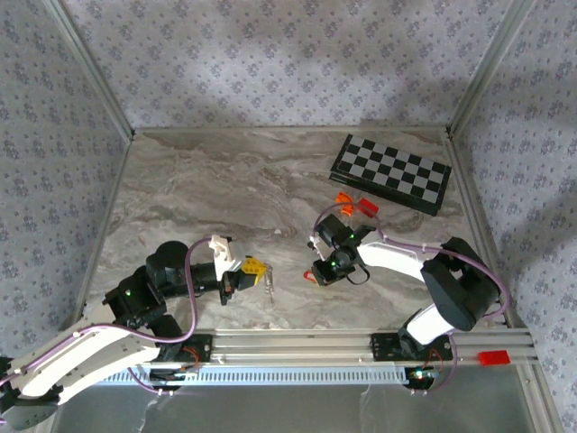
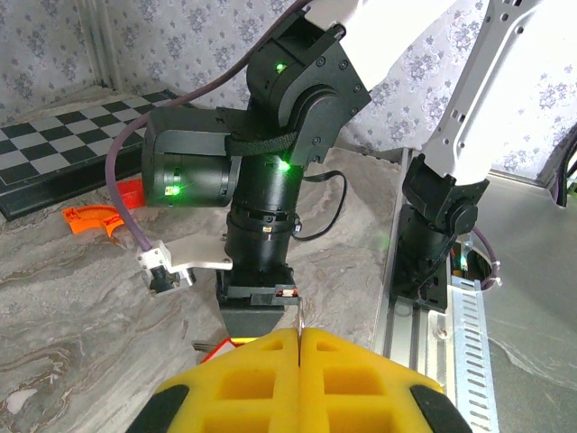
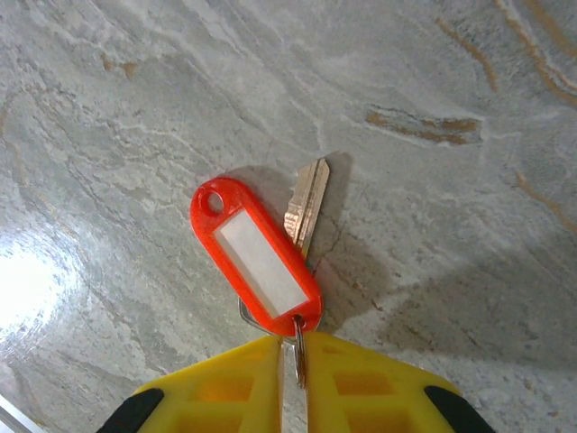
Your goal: Put the keys on the keyring
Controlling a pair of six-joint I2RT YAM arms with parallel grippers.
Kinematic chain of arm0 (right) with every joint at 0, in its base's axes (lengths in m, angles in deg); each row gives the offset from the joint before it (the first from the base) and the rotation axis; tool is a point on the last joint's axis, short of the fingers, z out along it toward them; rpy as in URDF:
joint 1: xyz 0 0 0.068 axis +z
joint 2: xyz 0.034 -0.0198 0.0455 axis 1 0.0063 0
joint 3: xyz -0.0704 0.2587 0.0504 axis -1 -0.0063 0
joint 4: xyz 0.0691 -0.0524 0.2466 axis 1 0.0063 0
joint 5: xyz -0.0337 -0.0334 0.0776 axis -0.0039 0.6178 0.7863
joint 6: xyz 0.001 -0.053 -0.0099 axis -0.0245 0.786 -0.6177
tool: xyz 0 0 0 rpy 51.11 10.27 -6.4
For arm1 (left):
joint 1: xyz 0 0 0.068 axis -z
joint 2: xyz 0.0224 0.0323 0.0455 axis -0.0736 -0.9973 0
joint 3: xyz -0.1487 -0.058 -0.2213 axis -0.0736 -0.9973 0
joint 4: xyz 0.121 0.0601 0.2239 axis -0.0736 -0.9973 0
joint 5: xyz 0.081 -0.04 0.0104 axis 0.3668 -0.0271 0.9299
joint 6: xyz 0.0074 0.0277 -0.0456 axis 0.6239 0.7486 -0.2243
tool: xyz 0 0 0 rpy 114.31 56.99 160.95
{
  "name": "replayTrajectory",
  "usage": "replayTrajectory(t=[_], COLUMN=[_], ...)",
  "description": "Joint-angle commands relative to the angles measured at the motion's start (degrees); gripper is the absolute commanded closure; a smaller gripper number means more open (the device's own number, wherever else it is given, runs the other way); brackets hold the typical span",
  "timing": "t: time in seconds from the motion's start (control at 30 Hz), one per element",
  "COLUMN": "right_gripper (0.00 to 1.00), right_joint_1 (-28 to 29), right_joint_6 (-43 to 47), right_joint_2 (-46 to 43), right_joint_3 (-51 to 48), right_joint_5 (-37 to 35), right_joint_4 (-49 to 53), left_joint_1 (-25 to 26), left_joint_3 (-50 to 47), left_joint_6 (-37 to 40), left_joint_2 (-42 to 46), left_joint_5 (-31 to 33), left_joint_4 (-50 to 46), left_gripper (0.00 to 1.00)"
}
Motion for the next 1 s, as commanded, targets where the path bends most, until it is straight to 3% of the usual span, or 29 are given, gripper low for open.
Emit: replayTrajectory(t=[0.0,0.53,0.97], right_gripper=[0.86,0.98,1.0], right_joint_1=[-0.3,-0.2,3.5], right_joint_6=[0.8,1.0,2.8], right_joint_2=[0.0,-3.0,-21.9], right_joint_3=[0.2,-0.6,-6.7], right_joint_5=[-0.2,-1.3,-2.5], right_joint_4=[0.4,0.0,-8.6], left_joint_1=[0.1,0.1,0.1], left_joint_3=[0.6,0.8,1.9], left_joint_6=[-0.5,-0.6,-0.7], left_joint_2=[0.5,0.7,0.1], left_joint_5=[-0.5,-0.5,-1.6], left_joint_4=[2.5,2.1,2.4], left_gripper=[1.0,1.0,1.0])
